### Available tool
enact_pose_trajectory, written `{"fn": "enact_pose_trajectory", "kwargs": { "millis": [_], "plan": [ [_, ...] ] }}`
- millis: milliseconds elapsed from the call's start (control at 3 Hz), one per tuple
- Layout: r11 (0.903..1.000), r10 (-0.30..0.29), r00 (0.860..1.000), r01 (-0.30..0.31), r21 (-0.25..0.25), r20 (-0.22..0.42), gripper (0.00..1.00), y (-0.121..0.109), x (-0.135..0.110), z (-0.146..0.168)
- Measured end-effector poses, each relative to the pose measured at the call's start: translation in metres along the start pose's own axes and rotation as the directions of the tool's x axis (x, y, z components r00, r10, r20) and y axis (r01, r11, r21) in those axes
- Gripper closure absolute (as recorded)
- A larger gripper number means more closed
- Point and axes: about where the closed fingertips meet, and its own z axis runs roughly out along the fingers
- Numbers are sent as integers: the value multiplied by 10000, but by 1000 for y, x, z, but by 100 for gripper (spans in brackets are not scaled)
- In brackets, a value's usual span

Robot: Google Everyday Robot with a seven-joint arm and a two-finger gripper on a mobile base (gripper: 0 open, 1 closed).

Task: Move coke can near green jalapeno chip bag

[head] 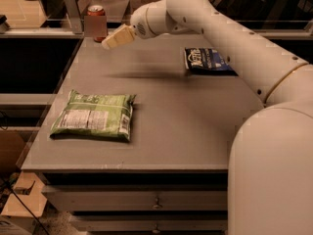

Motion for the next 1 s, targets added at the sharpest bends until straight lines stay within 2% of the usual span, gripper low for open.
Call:
{"fn": "enact_pose_trajectory", "kwargs": {
  "millis": [1000],
  "plan": [
    [9983,578,9954,-570,-127,766,0,-13,-3,98]
  ]
}}
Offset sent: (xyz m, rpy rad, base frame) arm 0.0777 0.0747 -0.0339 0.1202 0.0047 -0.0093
